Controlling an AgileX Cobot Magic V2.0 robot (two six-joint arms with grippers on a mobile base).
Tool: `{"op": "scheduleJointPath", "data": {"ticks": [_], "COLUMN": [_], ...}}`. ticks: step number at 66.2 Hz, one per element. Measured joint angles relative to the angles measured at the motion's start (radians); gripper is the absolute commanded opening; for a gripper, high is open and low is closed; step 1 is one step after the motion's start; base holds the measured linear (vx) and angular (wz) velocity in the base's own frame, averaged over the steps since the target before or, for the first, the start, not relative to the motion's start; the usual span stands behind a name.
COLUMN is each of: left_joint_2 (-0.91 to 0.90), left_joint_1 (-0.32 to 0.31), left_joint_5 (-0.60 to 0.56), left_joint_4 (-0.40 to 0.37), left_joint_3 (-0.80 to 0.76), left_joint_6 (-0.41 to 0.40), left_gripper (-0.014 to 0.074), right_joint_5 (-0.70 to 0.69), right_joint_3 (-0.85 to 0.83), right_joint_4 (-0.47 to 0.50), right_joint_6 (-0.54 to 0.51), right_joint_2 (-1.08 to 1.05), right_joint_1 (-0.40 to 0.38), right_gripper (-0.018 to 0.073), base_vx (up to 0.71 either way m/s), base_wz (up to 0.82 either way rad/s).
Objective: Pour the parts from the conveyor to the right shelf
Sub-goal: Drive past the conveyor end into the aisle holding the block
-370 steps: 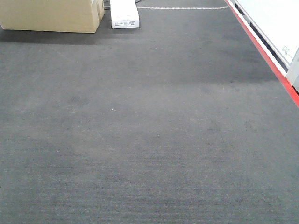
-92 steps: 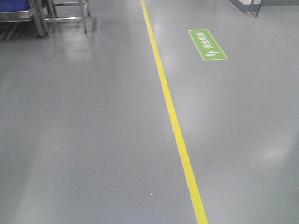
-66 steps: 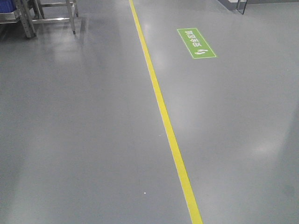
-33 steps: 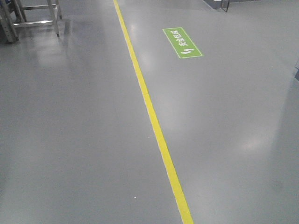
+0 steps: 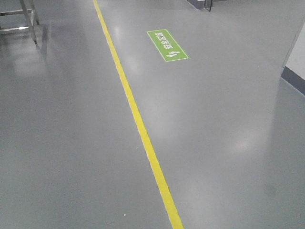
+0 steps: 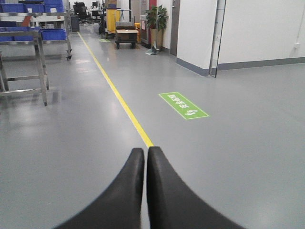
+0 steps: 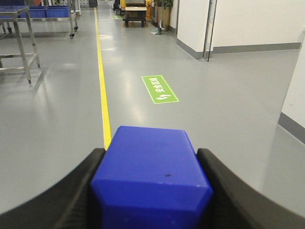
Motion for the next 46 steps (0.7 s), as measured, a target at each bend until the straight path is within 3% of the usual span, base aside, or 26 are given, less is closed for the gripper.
{"op": "scheduleJointPath", "data": {"ticks": [46], "left_joint_2": [0.0], "left_joint_1": [0.0], "left_joint_5": [0.0], "left_joint_4": [0.0], "left_joint_3": [0.0], "left_joint_6": [0.0], "left_gripper": [-0.0006], "right_joint_5": [0.0], "right_joint_3": [0.0], "right_joint_4": [0.0], "right_joint_6": [0.0], "right_joint_2": [0.0], "right_joint_1": [0.0], "right_gripper": [-0.0004], "base_vx": [0.37], "base_wz": [0.04]}}
